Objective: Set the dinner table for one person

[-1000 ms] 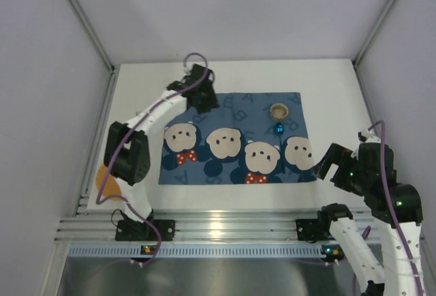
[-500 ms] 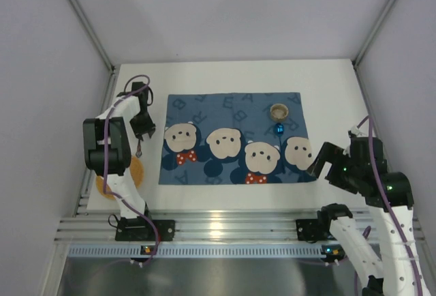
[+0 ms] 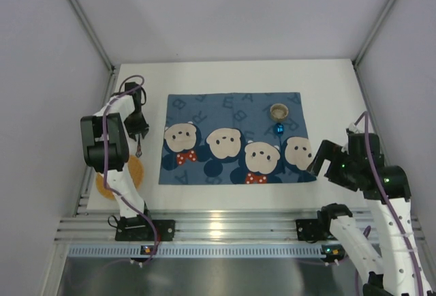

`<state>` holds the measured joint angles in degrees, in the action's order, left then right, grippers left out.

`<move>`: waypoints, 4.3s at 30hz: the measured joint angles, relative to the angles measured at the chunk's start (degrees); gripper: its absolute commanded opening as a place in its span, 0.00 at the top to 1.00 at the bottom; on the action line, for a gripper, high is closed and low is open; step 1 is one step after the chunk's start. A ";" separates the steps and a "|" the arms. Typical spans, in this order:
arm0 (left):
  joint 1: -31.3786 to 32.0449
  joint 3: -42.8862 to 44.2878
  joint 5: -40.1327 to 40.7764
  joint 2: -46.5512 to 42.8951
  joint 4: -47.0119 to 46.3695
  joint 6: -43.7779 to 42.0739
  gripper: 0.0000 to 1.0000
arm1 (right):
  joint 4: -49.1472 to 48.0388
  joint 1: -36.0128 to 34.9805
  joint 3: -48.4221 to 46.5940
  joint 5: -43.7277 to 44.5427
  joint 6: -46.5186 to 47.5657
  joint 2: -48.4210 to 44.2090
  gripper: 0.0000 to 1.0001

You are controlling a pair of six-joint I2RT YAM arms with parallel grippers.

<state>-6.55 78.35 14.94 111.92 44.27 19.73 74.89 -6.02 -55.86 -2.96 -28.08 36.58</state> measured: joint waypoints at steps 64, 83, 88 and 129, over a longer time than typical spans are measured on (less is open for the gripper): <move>25.83 -2.95 -9.33 -4.52 -5.92 1.81 1.00 | -1.31 -0.13 2.67 1.40 0.48 -2.99 0.00; 26.12 -6.10 12.28 -11.93 4.52 9.92 0.32 | 0.76 -0.15 2.12 0.72 1.09 -5.46 0.00; 24.26 -4.24 24.72 -11.61 13.51 15.87 0.23 | 1.09 -0.15 2.12 0.26 1.11 -5.86 0.00; 12.57 -16.17 21.64 -8.81 10.86 12.66 0.31 | 1.68 -0.57 4.46 -1.42 -0.31 -11.26 0.00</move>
<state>6.02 62.17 36.58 103.11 55.13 32.38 76.58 -6.59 -51.40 -4.38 -28.38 25.32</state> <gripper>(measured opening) 0.699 0.996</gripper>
